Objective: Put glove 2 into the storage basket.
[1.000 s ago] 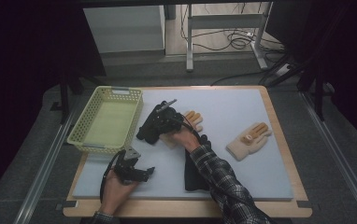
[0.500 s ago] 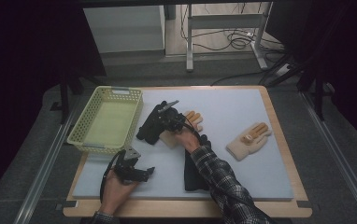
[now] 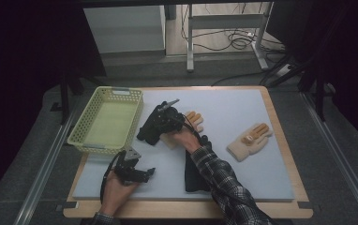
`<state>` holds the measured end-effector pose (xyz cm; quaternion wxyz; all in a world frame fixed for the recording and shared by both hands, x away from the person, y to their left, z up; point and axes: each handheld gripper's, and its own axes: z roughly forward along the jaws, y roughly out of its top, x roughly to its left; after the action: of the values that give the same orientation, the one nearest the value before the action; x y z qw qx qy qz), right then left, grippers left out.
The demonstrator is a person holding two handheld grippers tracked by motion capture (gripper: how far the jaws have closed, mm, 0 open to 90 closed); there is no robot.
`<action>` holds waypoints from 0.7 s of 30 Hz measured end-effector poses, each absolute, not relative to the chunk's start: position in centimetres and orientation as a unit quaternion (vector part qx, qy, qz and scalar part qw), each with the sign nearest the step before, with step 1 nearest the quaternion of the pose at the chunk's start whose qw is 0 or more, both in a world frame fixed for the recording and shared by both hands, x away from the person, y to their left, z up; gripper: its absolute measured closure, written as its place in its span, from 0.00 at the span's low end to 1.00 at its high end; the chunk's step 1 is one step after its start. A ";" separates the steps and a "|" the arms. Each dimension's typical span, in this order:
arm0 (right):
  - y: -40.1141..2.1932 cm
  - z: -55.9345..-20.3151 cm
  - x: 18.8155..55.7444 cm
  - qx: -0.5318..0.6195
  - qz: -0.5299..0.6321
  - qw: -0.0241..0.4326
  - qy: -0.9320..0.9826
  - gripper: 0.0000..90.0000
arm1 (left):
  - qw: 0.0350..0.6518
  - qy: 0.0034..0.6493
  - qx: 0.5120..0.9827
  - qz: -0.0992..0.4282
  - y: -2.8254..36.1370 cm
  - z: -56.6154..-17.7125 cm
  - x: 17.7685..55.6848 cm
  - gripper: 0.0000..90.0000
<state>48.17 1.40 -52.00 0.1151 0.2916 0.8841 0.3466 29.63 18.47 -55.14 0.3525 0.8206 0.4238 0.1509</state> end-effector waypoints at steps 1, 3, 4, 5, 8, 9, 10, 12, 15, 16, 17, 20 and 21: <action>1.5 -52.3 48.3 0.294 0.343 0.110 0.885 0.39 | 0.352 0.424 0.821 0.151 18.5 -55.1 29.6 0.10; 1.8 -52.8 48.6 0.293 0.335 0.109 0.889 0.36 | 0.353 0.424 0.820 0.152 18.5 -55.2 29.6 0.10; 1.9 -52.8 48.5 0.291 0.334 0.111 0.890 0.37 | 0.353 0.424 0.820 0.151 18.5 -55.2 29.6 0.10; 2.1 -52.8 48.4 0.286 0.317 0.129 0.895 0.49 | 0.353 0.424 0.820 0.151 18.5 -55.2 29.6 0.10; 2.2 -52.6 48.4 0.290 0.307 0.136 0.896 0.67 | 0.353 0.424 0.820 0.152 18.5 -55.2 29.6 0.10; 2.3 -52.5 48.4 0.289 0.302 0.140 0.897 0.79 | 0.353 0.424 0.820 0.152 18.5 -55.2 29.6 0.10; 2.3 -52.4 48.4 0.281 0.298 0.146 0.901 0.92 | 0.353 0.424 0.820 0.152 18.5 -55.2 29.6 0.10; 2.5 -52.5 48.1 0.275 0.297 0.151 0.902 0.96 | 0.353 0.424 0.820 0.152 18.5 -55.2 29.6 0.10; 2.5 -52.5 48.1 0.275 0.298 0.151 0.902 0.97 | 0.352 0.424 0.821 0.152 18.5 -55.2 29.6 0.10; 2.1 -52.4 48.3 0.281 0.310 0.137 0.898 0.98 | 0.352 0.424 0.821 0.152 18.5 -55.2 29.6 0.10; 1.8 -52.3 48.4 0.283 0.317 0.132 0.895 0.98 | 0.353 0.424 0.820 0.151 18.5 -55.2 29.6 0.10; 1.3 -51.8 48.4 0.289 0.335 0.123 0.888 0.98 | 0.353 0.424 0.820 0.151 18.5 -55.2 29.6 0.10; 1.1 -51.5 48.3 0.287 0.342 0.123 0.887 0.98 | 0.353 0.424 0.820 0.151 18.5 -55.2 29.6 0.10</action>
<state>48.34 1.13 -51.49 0.1229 0.2866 0.8866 0.3417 29.63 18.46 -55.16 0.3526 0.8204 0.4240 0.1513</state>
